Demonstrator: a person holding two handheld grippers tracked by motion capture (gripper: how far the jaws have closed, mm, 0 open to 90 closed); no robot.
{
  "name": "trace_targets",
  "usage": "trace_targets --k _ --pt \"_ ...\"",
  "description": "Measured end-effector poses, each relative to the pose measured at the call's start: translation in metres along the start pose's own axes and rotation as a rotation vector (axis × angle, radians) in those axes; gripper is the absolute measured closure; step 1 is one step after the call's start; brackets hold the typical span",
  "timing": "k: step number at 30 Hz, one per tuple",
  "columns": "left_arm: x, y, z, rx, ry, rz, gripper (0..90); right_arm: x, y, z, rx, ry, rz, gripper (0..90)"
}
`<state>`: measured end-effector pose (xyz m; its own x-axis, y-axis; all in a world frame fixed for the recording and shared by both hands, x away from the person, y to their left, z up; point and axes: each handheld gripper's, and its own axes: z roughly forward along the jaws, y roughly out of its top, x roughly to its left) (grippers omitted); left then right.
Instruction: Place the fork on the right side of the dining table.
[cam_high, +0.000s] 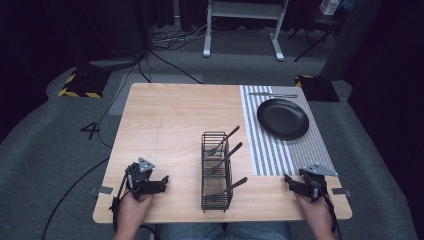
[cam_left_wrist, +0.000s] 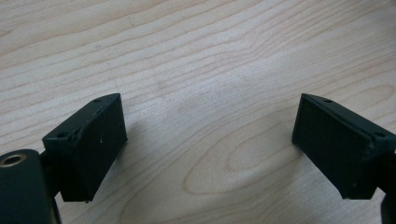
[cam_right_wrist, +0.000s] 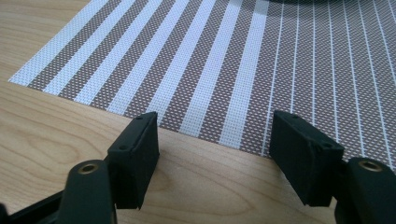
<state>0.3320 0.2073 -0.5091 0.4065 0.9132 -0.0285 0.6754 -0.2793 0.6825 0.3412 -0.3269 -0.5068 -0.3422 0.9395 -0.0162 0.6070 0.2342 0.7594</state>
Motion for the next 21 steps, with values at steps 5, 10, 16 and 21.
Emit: trace_targets --k 5,10,16,21 --pt "-0.0003 0.0016 0.0016 -0.002 0.002 -0.003 10.5 0.0004 -0.0004 -0.0007 -0.003 -0.006 0.0 35.4" --pt "0.0011 0.0026 0.0024 -0.003 -0.004 0.006 10.9 0.0014 0.0001 -0.0023 0.007 -0.012 0.004 37.7" --pt "0.0013 0.0026 0.0024 -0.003 -0.01 0.01 11.2 0.0026 -0.0016 -0.0028 0.0 -0.015 0.011 38.2" --pt "0.0023 0.0026 0.0022 -0.003 -0.017 0.014 11.4 0.003 -0.0018 -0.0029 -0.002 -0.018 0.013 38.5"
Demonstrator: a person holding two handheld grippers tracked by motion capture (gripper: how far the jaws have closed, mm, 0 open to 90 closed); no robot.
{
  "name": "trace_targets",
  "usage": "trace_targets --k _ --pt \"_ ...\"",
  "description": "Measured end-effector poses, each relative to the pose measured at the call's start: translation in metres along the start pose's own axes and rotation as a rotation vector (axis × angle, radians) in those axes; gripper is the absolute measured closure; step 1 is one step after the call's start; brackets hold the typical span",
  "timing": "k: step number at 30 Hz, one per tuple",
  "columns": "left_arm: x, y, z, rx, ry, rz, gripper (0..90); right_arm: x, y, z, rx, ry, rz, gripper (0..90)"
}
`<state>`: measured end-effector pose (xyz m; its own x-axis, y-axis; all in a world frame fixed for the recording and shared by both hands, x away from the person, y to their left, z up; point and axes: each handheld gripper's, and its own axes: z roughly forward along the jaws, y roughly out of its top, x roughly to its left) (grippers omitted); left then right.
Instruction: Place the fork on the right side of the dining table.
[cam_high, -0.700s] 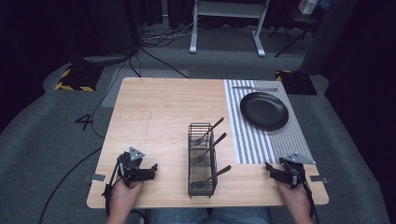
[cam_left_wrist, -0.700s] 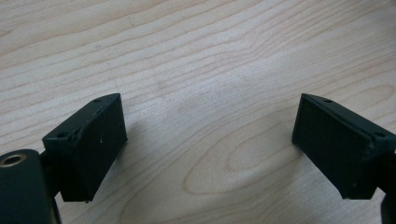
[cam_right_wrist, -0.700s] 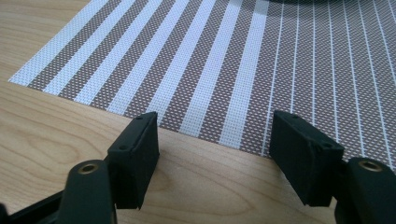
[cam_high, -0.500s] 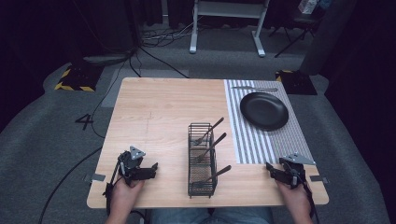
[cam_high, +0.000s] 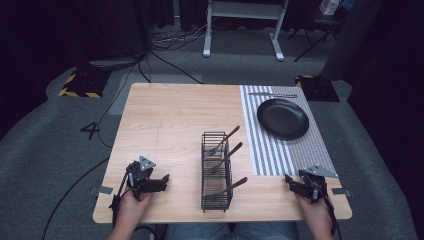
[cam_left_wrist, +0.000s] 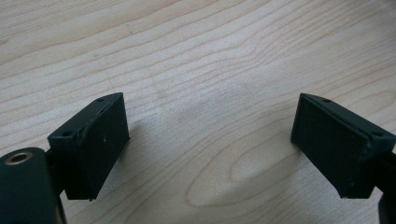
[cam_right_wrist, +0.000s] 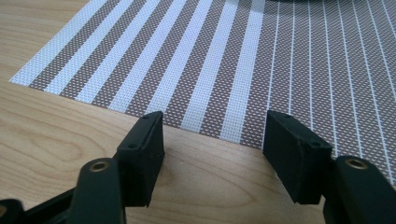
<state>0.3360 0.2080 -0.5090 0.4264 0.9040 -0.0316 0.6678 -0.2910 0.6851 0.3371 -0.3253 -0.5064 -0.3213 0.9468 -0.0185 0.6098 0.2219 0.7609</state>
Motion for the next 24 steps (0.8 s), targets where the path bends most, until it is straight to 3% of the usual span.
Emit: trace_targets --k 4,6,11,15,21,24 --pt "0.001 -0.002 -0.002 0.0 -0.001 0.006 12.6 0.003 0.0 -0.002 -0.004 0.004 -0.03 41.9" --pt "0.001 -0.002 -0.002 -0.002 0.0 0.003 12.7 0.004 0.003 -0.005 0.008 0.046 -0.015 43.1" --pt "0.001 -0.004 -0.004 -0.002 -0.001 0.006 13.2 0.006 0.013 -0.013 0.012 0.095 -0.016 43.5" --pt "0.001 -0.004 -0.004 -0.003 0.001 0.005 13.2 0.008 0.028 -0.03 -0.01 0.131 -0.017 44.0" --pt "0.001 -0.004 -0.004 -0.003 0.001 0.004 13.3 0.01 0.042 -0.044 -0.016 0.126 -0.006 44.9" --pt "0.0 -0.004 -0.004 -0.004 0.004 -0.002 13.4 0.011 0.052 -0.052 -0.003 0.107 0.039 45.3"
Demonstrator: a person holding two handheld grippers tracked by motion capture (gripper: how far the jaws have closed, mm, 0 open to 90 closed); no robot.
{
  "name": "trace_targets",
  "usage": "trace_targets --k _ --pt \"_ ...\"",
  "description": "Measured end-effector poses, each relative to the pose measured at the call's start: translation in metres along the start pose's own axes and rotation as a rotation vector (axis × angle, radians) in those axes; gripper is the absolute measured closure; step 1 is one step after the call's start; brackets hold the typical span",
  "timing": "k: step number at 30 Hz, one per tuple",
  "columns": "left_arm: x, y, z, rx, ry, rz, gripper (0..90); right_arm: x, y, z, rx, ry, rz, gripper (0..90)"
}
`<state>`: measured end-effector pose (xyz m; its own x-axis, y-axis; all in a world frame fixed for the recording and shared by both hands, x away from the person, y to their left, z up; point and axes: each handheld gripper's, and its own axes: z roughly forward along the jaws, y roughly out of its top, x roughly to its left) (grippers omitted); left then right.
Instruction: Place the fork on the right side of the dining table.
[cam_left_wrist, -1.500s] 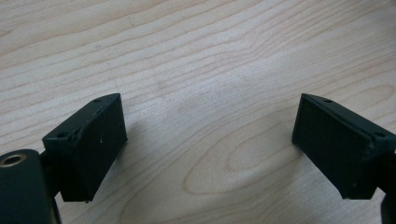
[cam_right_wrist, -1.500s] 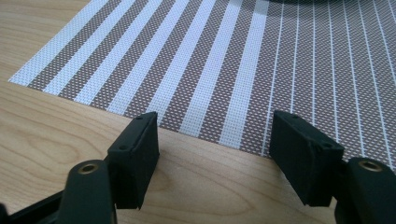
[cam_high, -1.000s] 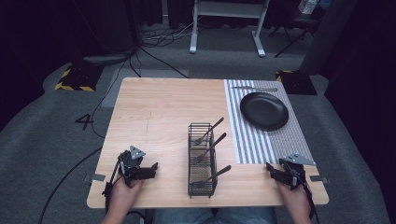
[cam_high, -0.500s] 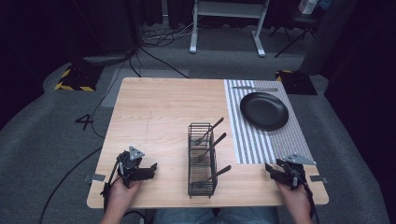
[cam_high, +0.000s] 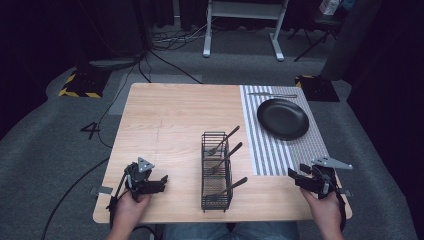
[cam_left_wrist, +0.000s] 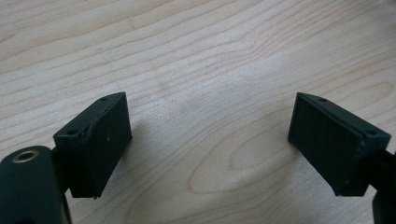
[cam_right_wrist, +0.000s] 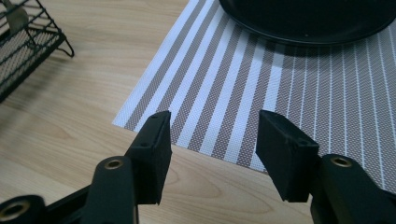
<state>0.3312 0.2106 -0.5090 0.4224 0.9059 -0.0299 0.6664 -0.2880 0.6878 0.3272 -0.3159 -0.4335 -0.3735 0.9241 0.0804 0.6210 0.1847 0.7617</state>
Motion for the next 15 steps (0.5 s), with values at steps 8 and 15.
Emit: trace_targets --k 8,15 --pt "0.0 0.0 0.0 0.001 -0.001 -0.001 13.4 0.012 0.021 -0.022 -0.048 0.034 -0.014 45.0" --pt "0.001 -0.002 -0.002 -0.003 -0.007 0.013 14.5 0.029 0.034 -0.034 -0.079 0.074 -0.064 44.7"
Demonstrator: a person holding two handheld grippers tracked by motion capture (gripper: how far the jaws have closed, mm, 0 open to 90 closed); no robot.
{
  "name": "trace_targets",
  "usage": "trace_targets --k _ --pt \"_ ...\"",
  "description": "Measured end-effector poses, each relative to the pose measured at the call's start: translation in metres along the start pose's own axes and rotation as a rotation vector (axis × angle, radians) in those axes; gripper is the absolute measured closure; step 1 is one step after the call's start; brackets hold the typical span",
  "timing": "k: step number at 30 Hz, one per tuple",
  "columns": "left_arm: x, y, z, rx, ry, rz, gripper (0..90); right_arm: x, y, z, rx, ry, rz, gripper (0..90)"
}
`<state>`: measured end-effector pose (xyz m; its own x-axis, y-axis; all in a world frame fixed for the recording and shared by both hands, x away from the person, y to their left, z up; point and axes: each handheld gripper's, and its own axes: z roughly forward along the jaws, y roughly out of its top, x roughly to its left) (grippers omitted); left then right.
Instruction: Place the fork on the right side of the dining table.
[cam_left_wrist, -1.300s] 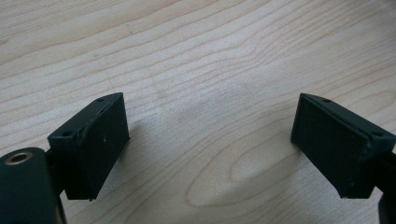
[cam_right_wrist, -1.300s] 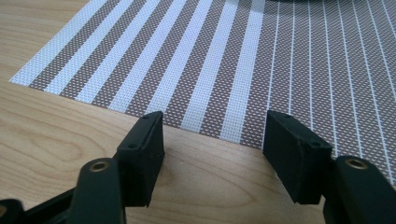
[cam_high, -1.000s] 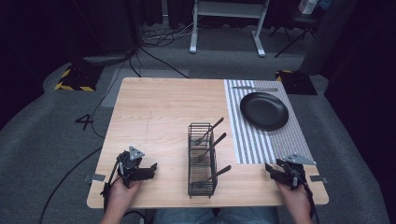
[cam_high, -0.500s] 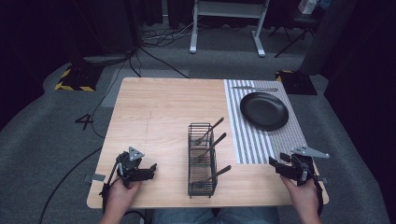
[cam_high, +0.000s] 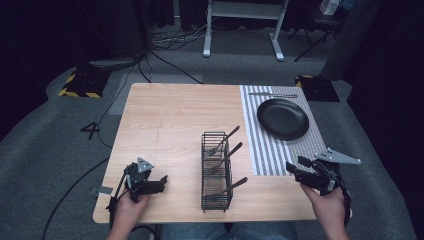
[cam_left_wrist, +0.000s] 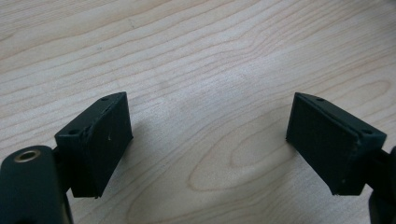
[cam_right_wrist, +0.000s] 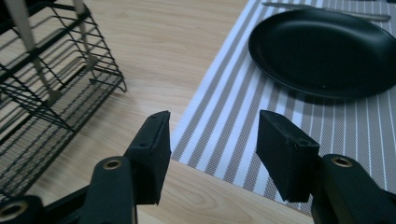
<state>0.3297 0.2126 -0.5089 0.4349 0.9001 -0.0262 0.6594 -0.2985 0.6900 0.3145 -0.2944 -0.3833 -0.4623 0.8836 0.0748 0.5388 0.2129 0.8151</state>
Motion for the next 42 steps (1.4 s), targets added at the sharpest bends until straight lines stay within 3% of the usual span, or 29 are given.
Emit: trace_targets --k 2,6,15,32,34,42 --pt "0.0 0.0 0.0 0.0 0.002 -0.002 14.7 0.002 0.002 -0.001 -0.004 0.004 -0.006 44.6" --pt "-0.001 -0.001 -0.001 0.001 0.003 -0.004 14.8 0.021 0.013 -0.009 -0.045 0.052 -0.055 44.5" --pt "-0.001 -0.001 -0.001 0.001 0.002 -0.004 14.7 0.047 0.027 -0.014 -0.058 0.113 -0.123 44.3" --pt "-0.001 -0.001 -0.001 0.003 0.003 -0.002 14.7 0.085 0.039 -0.032 -0.096 0.227 -0.19 44.4" --pt "-0.001 -0.001 -0.001 0.003 0.003 -0.002 14.7 0.094 0.04 -0.033 -0.086 0.248 -0.215 45.1" --pt "-0.001 -0.001 -0.001 0.003 0.002 -0.002 14.7 0.106 0.039 -0.023 -0.045 0.304 -0.227 47.6"
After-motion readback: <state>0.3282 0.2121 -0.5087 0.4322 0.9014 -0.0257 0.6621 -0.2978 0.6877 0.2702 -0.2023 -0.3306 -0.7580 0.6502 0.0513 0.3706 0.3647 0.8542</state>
